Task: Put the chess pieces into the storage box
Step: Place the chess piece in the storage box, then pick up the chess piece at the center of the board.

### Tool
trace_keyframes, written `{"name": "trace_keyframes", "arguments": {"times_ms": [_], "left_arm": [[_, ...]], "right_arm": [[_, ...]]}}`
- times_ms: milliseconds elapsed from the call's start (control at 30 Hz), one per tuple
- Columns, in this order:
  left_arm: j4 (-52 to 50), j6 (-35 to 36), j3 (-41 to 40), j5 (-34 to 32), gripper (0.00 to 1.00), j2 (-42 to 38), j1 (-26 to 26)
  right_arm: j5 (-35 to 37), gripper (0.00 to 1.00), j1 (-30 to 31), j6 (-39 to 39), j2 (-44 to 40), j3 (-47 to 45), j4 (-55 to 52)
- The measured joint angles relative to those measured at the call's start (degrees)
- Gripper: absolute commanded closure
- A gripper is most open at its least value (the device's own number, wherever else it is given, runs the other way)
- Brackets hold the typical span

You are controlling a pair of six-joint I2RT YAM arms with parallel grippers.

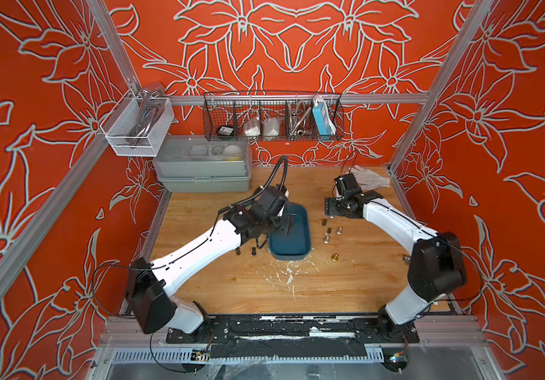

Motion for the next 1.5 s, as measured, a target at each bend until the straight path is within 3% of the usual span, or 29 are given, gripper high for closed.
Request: {"name": "trace_keyframes", "arguments": {"times_ms": [133,267,733,967,1200,1500], "left_arm": [[5.77,0.02,-16.33,2.54,0.45,-6.71,-1.73],[8.79,-0.35,-22.36,3.82,0.45,-11.21,-2.21],[16.09,0.42,-24.11,2.73,0.45,-14.84,-2.21],[16.24,0.76,-25.62,2.16,0.45,-14.78,-2.21],[16.22,1.75,-25.62,1.73,0.45,-14.62,-2.21],[16.15,1.97,-25.62,1.7,0.45,-13.75,-2.21]], "right_arm": [[-1.38,0.35,-1.25,0.04,4.81,2.1,-4.81],[-2.38,0.36,-1.22,0.44,6.14,4.15,-6.97],[-2.34,0.37,0.39,5.33,15.52,12.94,-9.18],[-0.79,0.49,0.5,7.76,19.65,16.37,-10.08],[-0.22,0.54,1.79,9.01,23.19,18.56,-11.23],[0.07,0.66,2.78,10.16,23.96,18.86,-11.45]]}}
